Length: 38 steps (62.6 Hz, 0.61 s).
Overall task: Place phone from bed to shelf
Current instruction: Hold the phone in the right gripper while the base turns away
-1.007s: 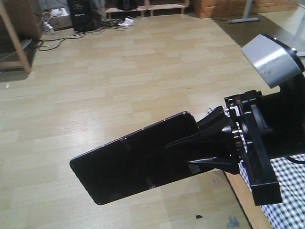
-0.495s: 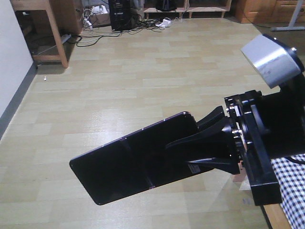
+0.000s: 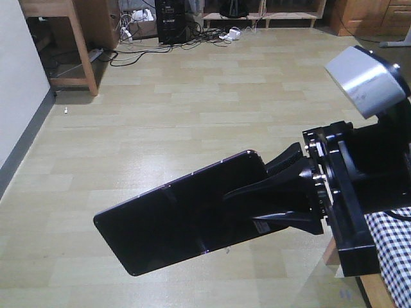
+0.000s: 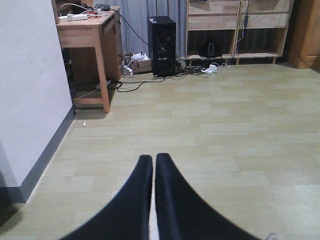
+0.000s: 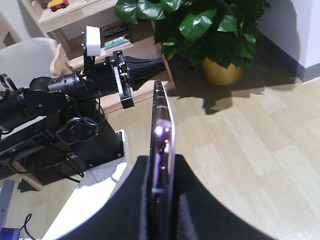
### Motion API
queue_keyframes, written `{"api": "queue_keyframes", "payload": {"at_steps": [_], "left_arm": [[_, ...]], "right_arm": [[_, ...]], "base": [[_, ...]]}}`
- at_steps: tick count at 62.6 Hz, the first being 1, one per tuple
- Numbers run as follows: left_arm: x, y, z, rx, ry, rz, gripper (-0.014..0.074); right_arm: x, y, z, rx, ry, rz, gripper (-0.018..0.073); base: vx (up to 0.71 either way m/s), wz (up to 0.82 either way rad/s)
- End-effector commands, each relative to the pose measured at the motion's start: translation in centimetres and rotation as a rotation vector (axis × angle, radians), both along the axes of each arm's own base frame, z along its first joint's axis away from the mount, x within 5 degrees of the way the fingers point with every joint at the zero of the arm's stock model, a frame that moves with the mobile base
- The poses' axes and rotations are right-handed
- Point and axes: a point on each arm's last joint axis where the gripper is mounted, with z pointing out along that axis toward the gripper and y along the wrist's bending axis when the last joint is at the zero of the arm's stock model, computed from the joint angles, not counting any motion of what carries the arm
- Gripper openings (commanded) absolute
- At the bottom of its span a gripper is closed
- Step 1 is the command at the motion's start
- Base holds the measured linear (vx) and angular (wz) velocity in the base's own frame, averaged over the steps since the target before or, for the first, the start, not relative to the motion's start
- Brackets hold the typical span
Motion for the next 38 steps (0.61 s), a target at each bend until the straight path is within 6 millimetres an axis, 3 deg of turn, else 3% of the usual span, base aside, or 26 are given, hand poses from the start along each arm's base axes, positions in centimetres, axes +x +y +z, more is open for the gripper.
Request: {"api": "queue_keyframes", "payload": {"at_steps": [1, 38], "left_arm": [[0.04, 0.09, 0.61, -0.006, -0.077, 0.011, 0.0001], [0.04, 0.09, 0.61, -0.006, -0.077, 0.011, 0.0001]], "right_arm": [[-1.07, 0.18, 1.86, 0.1, -0.001, 0.057, -0.0001], [-1.06, 0.18, 1.86, 0.1, -0.001, 0.056, -0.0001]], "base": [[0.22, -0.01], [0.26, -0.03]]}}
